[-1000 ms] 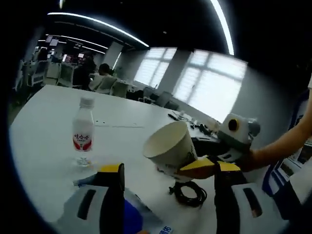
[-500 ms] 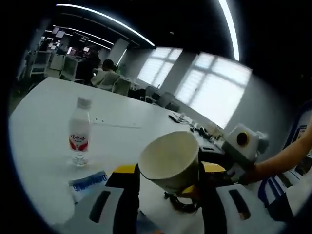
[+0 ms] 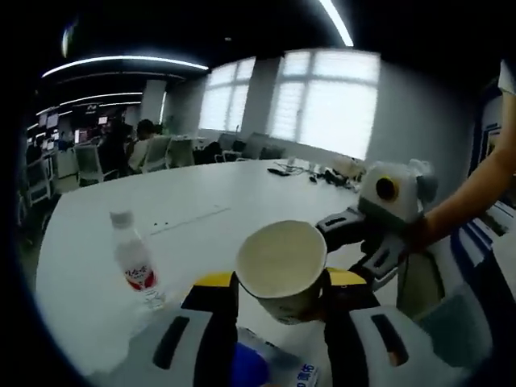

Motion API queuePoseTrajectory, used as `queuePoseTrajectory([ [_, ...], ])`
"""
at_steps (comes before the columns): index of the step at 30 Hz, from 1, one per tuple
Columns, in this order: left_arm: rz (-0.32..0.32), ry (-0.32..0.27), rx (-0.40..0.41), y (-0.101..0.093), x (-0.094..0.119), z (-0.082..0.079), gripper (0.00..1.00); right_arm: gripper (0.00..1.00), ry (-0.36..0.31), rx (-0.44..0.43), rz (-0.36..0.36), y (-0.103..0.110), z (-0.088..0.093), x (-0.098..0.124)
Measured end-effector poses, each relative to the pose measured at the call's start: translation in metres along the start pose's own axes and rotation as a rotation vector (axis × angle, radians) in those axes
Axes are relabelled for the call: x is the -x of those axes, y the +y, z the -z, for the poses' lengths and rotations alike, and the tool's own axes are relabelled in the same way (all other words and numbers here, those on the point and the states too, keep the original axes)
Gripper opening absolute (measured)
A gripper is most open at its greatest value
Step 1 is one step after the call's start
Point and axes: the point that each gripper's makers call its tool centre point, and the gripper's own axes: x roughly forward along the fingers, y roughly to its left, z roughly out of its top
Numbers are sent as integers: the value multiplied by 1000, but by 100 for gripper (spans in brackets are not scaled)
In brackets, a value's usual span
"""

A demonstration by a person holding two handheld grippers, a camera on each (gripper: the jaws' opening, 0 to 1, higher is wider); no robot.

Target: Arrange the tabletop items into an orderly group along one side of the table until the central work area is clear of visible clutter.

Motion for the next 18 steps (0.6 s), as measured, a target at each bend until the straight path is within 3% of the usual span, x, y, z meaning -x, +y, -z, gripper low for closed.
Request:
queuePoseTrajectory([
  [14,79,45,-197,-11,1,-13,33,39,27,59,-28,-4,-4,3],
  [18,72,22,-170,-7,2,-22,35,36,-10,58,-3,-8,-11,2],
])
